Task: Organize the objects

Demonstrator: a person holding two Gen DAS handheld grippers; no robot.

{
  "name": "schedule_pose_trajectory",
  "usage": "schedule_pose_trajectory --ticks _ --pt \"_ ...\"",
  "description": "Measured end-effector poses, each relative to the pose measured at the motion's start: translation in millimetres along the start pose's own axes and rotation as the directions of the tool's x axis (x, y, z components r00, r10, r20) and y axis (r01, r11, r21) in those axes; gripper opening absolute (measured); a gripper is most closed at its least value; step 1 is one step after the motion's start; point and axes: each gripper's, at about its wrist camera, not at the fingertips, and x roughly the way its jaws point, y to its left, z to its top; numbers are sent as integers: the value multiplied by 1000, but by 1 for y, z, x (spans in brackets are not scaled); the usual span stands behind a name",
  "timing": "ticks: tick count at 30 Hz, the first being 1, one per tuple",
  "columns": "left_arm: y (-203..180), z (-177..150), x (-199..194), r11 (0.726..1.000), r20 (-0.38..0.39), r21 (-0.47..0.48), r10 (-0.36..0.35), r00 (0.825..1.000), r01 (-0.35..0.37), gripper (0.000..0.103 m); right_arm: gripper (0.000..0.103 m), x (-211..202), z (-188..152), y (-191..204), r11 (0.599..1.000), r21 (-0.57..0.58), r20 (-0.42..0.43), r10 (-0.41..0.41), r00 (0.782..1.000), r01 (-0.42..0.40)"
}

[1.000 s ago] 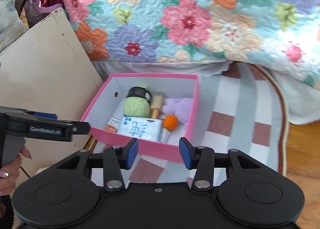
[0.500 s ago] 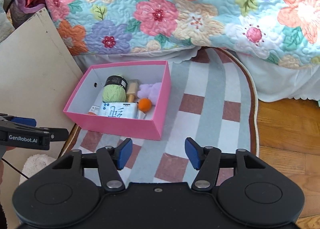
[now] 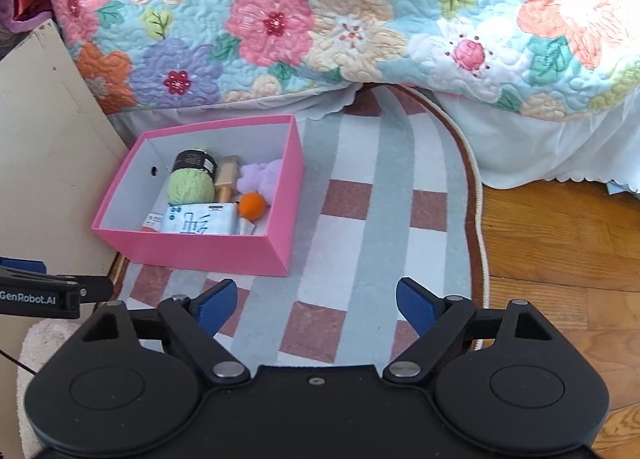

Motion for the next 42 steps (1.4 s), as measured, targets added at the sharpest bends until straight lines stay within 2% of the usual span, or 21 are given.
schedule_pose_trajectory --ticks 21,42 --pt "2 -6 6 1000 -31 -11 15 999 -16 101 90 5 0 -4 994 -7 -45 -105 993 105" --pt "2 -5 7 1000 -50 -8 28 998 -29 101 90 5 0 -3 992 -19 -63 -129 990 128"
